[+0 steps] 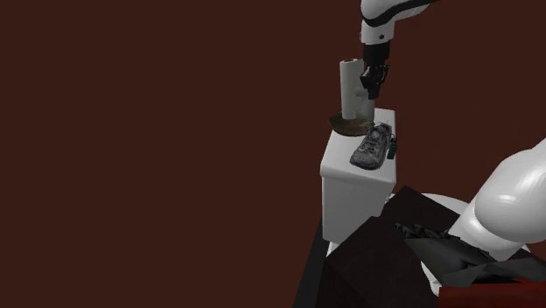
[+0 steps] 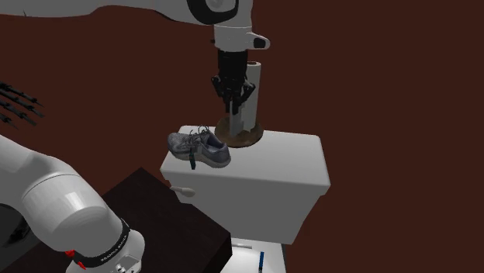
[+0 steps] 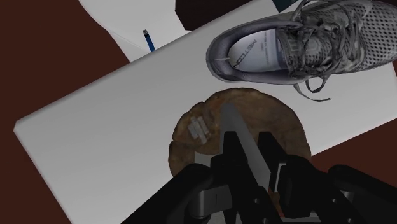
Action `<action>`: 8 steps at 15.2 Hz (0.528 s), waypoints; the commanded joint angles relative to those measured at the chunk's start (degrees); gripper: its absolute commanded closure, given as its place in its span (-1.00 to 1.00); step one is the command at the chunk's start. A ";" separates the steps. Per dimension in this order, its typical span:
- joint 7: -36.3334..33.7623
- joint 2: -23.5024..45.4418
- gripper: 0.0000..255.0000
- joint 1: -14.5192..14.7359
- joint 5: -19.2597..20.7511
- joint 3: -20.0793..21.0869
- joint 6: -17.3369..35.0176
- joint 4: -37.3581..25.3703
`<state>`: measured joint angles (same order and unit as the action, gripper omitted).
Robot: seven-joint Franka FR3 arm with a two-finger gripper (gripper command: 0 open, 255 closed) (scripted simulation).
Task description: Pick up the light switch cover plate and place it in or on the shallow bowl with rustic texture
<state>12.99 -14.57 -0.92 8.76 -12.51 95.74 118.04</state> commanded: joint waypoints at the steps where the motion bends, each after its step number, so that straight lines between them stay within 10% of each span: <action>1: 0.05 0.30 1.00 -0.09 0.05 -0.19 1.63 1.27; 8: -0.05 0.40 1.00 -0.12 0.08 -0.26 2.81 2.35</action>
<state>12.94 -14.17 -1.03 8.84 -12.76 98.52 120.38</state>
